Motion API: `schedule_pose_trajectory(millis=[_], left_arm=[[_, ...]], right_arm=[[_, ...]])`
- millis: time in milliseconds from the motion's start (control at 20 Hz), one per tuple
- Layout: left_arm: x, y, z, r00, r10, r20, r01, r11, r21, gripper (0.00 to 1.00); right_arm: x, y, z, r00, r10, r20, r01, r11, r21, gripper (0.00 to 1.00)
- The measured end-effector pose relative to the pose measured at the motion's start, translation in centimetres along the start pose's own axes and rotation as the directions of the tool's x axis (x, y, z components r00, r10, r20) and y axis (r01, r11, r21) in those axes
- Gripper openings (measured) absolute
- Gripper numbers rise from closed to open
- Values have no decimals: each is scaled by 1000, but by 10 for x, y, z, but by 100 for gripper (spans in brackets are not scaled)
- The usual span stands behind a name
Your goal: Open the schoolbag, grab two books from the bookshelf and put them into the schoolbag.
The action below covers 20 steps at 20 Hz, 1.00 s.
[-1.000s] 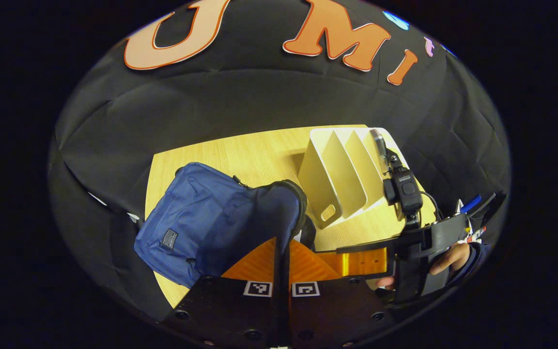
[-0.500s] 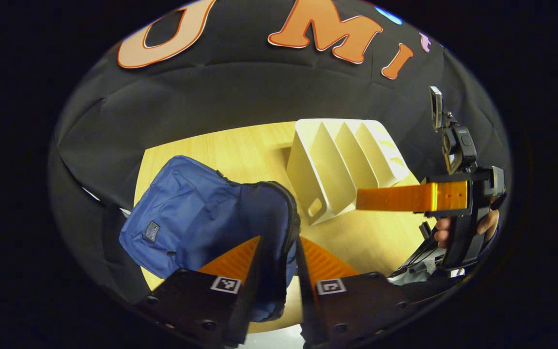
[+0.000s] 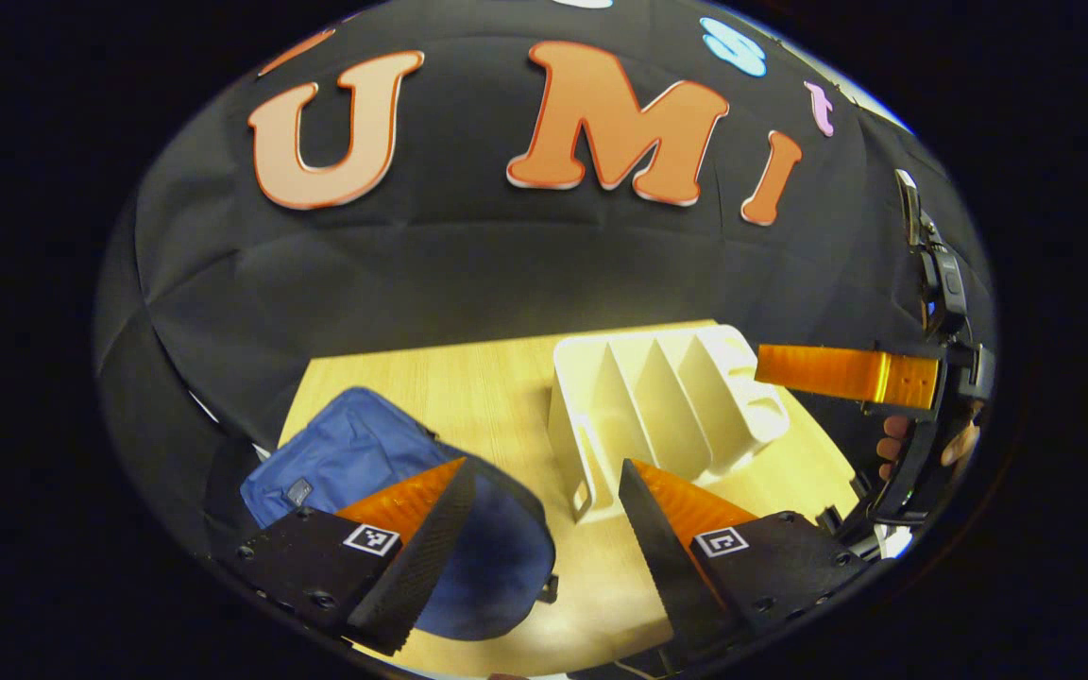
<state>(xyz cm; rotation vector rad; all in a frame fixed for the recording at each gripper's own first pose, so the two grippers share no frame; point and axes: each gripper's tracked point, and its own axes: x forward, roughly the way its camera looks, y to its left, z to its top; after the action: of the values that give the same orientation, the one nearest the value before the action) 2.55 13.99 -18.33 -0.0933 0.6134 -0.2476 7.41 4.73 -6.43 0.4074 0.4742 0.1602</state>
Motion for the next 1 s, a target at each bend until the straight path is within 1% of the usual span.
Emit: schedule_pose_trajectory(millis=[100,150,200,300,400,450,500,600,700,750,800,850,900,950,1000], left_arm=[[-3,-9,20,994,60,90,-60,998,-6,98],[-4,-13,31,986,92,141,-92,996,-5,98],[-8,-24,46,976,106,191,-107,994,-6,97],[-21,-42,74,947,130,295,-130,991,-20,97],[-34,-58,100,902,164,400,-162,986,-38,97],[-43,-65,106,878,180,444,-177,983,-48,96],[-51,-74,114,854,177,488,-173,983,-54,96],[-63,-88,128,804,190,564,-167,982,-92,94],[-76,-90,131,754,225,617,-188,974,-125,95],[-86,-88,135,716,250,652,-206,968,-145,95],[-91,-91,141,698,251,671,-206,967,-148,92],[-98,-96,143,685,243,687,-202,969,-141,93],[-104,-100,141,677,236,697,-206,970,-128,93],[-105,-100,138,672,234,702,-216,970,-116,93],[-105,-103,137,676,231,700,-224,969,-103,93]], right_arm=[[-12,-13,22,997,-11,72,15,998,-54,97],[-19,-19,31,994,-8,105,17,996,-86,97],[-25,-22,38,991,-10,137,27,992,-123,97],[-37,-39,55,975,-38,217,82,977,-195,97],[-50,-49,73,956,-55,289,126,964,-235,97],[-57,-51,84,943,-52,328,138,960,-245,97],[-63,-54,93,929,-51,366,152,955,-253,97],[-78,-57,114,890,-45,454,184,946,-268,97],[-94,-55,128,848,-27,529,201,940,-275,96],[-99,-53,130,835,-14,551,199,940,-278,96],[-107,-51,132,818,-7,576,202,940,-275,96],[-113,-52,135,796,-9,606,210,942,-262,96],[-120,-50,135,780,1,625,203,946,-254,100],[-125,-49,135,765,-1,644,206,948,-244,96],[-128,-49,134,752,-5,659,214,947,-238,100]])
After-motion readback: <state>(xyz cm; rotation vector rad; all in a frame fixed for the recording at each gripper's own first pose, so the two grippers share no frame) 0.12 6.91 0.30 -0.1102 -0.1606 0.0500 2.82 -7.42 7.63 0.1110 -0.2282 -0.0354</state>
